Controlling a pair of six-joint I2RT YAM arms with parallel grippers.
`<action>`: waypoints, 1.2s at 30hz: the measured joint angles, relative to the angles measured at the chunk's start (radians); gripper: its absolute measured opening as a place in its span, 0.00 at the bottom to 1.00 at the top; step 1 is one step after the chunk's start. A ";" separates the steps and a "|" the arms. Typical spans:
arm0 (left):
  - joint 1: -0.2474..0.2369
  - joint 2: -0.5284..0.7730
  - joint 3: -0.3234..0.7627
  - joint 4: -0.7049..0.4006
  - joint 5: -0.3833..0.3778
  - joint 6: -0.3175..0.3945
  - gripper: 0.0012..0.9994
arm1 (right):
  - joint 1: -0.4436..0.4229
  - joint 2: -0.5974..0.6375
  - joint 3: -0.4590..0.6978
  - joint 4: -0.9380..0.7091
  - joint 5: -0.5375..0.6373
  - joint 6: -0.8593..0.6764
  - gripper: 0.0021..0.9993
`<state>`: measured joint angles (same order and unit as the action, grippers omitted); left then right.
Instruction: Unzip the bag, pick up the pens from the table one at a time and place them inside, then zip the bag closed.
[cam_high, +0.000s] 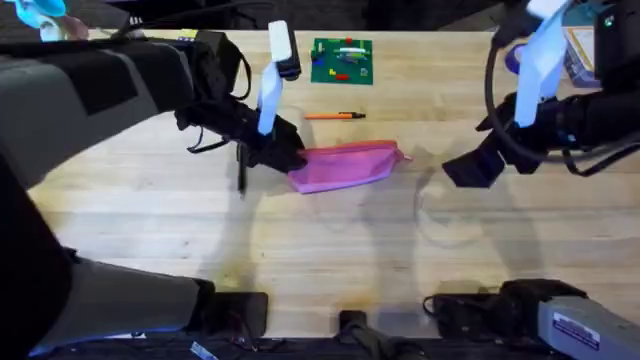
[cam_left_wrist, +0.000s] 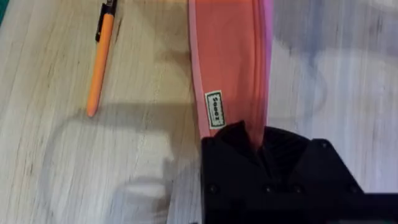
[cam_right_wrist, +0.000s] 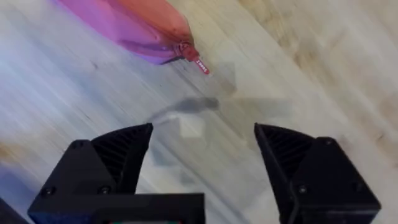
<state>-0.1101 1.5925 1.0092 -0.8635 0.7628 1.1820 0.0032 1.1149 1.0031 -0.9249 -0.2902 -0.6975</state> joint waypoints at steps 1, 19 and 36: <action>0.000 0.000 0.000 0.000 0.000 0.000 0.04 | 0.000 0.000 0.000 0.000 0.002 -0.049 1.00; 0.000 0.000 0.000 0.000 0.000 0.000 0.04 | 0.000 0.000 0.000 -0.033 -0.041 -0.501 1.00; 0.000 0.000 0.000 0.000 0.000 0.000 0.04 | 0.000 0.066 0.000 -0.011 -0.092 -0.515 1.00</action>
<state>-0.1101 1.5925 1.0092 -0.8637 0.7630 1.1820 0.0036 1.1807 1.0031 -0.9356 -0.3822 -1.2125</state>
